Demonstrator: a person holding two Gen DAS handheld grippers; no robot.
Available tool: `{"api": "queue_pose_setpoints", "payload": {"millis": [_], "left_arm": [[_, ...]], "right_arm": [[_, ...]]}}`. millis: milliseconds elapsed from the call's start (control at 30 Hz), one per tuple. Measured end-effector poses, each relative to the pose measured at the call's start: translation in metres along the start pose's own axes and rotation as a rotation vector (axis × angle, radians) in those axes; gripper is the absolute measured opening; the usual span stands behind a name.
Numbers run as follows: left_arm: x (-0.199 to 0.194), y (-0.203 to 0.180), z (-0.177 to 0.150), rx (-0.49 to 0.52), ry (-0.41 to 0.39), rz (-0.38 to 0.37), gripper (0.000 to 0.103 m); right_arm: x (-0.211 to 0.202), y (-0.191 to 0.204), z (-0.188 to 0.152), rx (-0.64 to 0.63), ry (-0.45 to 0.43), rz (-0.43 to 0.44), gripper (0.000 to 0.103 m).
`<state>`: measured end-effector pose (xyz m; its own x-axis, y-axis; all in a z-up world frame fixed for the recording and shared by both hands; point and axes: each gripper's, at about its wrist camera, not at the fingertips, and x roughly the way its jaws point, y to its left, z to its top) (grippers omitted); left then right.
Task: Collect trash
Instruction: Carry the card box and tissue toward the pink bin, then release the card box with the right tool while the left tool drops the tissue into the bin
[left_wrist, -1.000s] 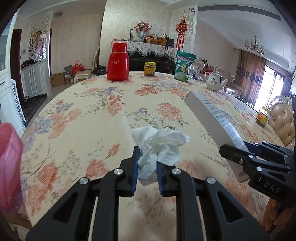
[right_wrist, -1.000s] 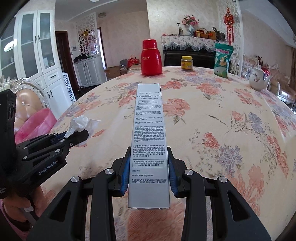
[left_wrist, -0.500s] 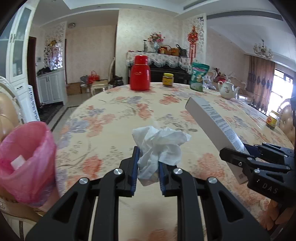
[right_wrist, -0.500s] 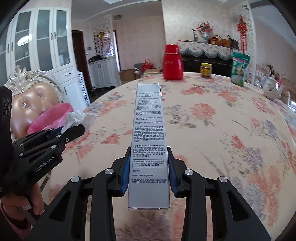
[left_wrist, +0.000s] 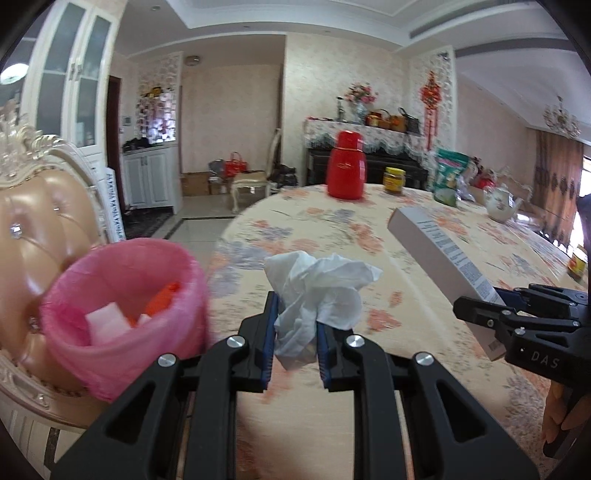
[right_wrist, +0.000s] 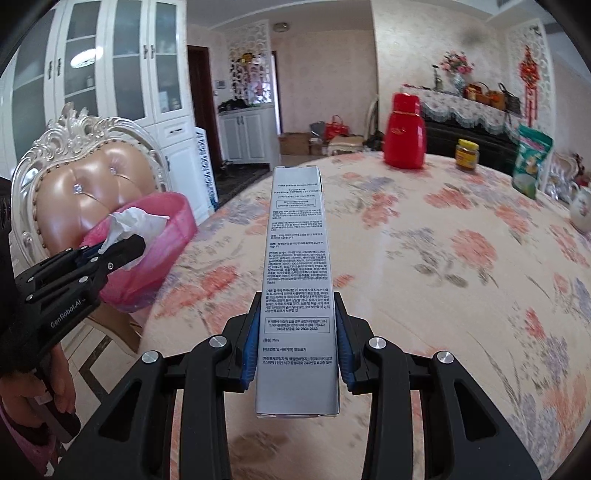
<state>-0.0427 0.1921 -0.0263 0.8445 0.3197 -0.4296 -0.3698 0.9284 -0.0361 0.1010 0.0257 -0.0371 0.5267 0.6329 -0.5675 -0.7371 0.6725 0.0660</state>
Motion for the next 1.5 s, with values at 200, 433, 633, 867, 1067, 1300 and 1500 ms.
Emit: {"api": "queue_pose_setpoints", "payload": {"millis": [200, 433, 633, 867, 1067, 1300, 1500], "left_arm": [[-0.006, 0.043, 0.008, -0.062, -0.025, 0.083, 0.02], [-0.01, 0.099, 0.014, -0.131, -0.032, 0.179, 0.02], [-0.005, 0.151, 0.02, -0.188, -0.017, 0.253, 0.021], [0.011, 0.194, 0.028, -0.231, -0.018, 0.303, 0.021], [0.031, 0.221, 0.034, -0.282, -0.008, 0.3, 0.021], [0.046, 0.225, 0.036, -0.272, 0.003, 0.322, 0.032], [0.043, 0.228, 0.031, -0.256, -0.017, 0.395, 0.071]], "right_arm": [[0.019, 0.037, 0.018, -0.077, 0.003, 0.078, 0.035], [0.046, 0.086, 0.041, -0.158, 0.013, 0.191, 0.035], [0.075, 0.128, 0.068, -0.208, 0.038, 0.281, 0.035], [0.116, 0.164, 0.095, -0.219, 0.058, 0.341, 0.035], [0.162, 0.183, 0.105, -0.193, 0.107, 0.389, 0.035], [0.191, 0.194, 0.107, -0.204, 0.125, 0.376, 0.035], [0.201, 0.189, 0.112, -0.18, 0.104, 0.389, 0.063]]}}
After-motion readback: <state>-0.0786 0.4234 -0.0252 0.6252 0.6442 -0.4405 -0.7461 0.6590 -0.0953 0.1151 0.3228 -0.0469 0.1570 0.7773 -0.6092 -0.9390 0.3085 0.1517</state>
